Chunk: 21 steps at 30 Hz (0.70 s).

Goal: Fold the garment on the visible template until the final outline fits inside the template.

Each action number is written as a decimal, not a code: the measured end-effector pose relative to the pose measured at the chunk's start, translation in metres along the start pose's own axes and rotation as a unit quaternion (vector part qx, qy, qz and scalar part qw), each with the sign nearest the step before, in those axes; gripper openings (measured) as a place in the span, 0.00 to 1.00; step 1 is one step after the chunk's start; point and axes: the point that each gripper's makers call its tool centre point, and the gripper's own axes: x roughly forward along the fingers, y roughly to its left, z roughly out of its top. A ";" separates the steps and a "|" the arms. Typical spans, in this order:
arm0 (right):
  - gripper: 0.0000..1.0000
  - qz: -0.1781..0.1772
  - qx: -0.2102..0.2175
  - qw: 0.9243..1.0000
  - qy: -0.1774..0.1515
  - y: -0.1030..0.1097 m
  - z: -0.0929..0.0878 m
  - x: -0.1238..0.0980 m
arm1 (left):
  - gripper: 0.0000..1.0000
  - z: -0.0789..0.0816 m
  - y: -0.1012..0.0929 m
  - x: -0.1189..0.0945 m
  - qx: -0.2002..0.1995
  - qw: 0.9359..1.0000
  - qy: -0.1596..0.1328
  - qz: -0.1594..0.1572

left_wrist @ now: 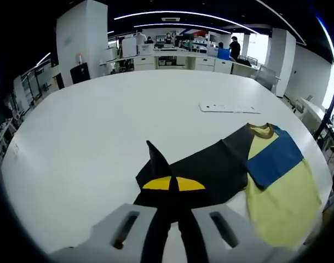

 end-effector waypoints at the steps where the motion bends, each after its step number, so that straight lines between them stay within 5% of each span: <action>1: 1.00 -0.001 0.000 1.000 0.000 0.000 0.000 0.000 | 0.00 0.003 -0.005 0.002 0.002 1.000 -0.003 -0.007; 21: 1.00 0.001 0.008 1.000 0.001 0.004 -0.005 0.000 | 0.00 0.048 -0.114 0.034 0.020 0.995 -0.032 -0.097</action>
